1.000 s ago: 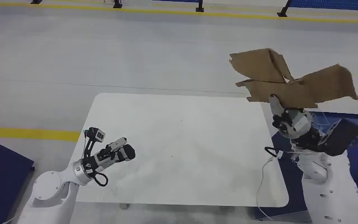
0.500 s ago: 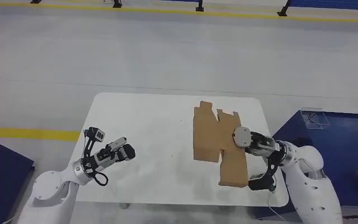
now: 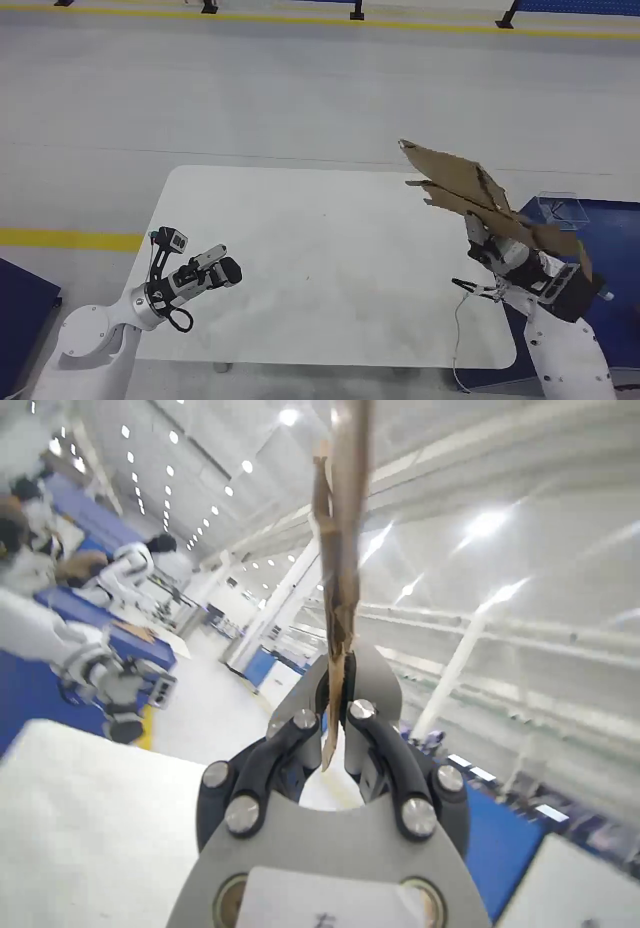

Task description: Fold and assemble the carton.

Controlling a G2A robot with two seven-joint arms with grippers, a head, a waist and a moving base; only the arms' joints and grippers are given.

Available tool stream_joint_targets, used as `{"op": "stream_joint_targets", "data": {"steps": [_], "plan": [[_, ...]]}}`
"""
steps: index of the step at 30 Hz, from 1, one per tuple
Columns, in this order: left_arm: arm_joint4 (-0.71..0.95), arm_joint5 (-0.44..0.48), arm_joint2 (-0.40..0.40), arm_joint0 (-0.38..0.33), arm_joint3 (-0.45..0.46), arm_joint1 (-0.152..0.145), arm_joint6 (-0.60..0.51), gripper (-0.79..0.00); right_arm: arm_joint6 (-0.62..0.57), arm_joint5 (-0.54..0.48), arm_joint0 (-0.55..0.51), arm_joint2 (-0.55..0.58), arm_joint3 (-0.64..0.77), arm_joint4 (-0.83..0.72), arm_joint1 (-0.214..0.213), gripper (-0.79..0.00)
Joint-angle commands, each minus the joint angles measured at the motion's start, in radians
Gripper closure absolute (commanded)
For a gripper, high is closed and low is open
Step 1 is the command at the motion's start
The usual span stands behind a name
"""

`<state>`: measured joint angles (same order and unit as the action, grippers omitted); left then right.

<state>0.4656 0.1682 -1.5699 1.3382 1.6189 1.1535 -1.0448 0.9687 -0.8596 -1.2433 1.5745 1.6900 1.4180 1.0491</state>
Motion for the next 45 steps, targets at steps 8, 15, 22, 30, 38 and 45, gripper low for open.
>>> {"op": "stream_joint_targets", "data": {"steps": [8, 15, 22, 30, 38, 45], "plan": [[0.0, 0.0, 0.0, 0.0, 0.0, 0.0, 0.0, -0.785, -0.685, -0.153, -0.016, -0.17, 0.007, -0.761, -0.075, 0.0], [0.0, 0.0, 0.0, 0.0, 0.0, 0.0, 0.0, -0.785, -1.413, -0.132, 0.057, -0.276, -0.108, -1.449, -0.164, 0.0], [0.0, 0.0, 0.0, 0.0, 0.0, 0.0, 0.0, -0.785, -1.77, -0.054, 0.123, -0.302, -0.164, -1.824, -0.197, 0.0], [0.0, 0.0, 0.0, 0.0, 0.0, 0.0, 0.0, -0.785, -1.77, -0.054, 0.123, -0.302, -0.164, -1.824, -0.197, 0.0], [0.0, 0.0, 0.0, 0.0, 0.0, 0.0, 0.0, -0.785, -1.789, 0.073, 0.096, -0.311, -0.096, -2.015, -0.197, 0.0], [0.0, 0.0, 0.0, 0.0, 0.0, 0.0, 0.0, -0.785, -2.206, 0.684, 0.127, -0.283, -0.13, -2.752, -0.205, 0.0]]}}
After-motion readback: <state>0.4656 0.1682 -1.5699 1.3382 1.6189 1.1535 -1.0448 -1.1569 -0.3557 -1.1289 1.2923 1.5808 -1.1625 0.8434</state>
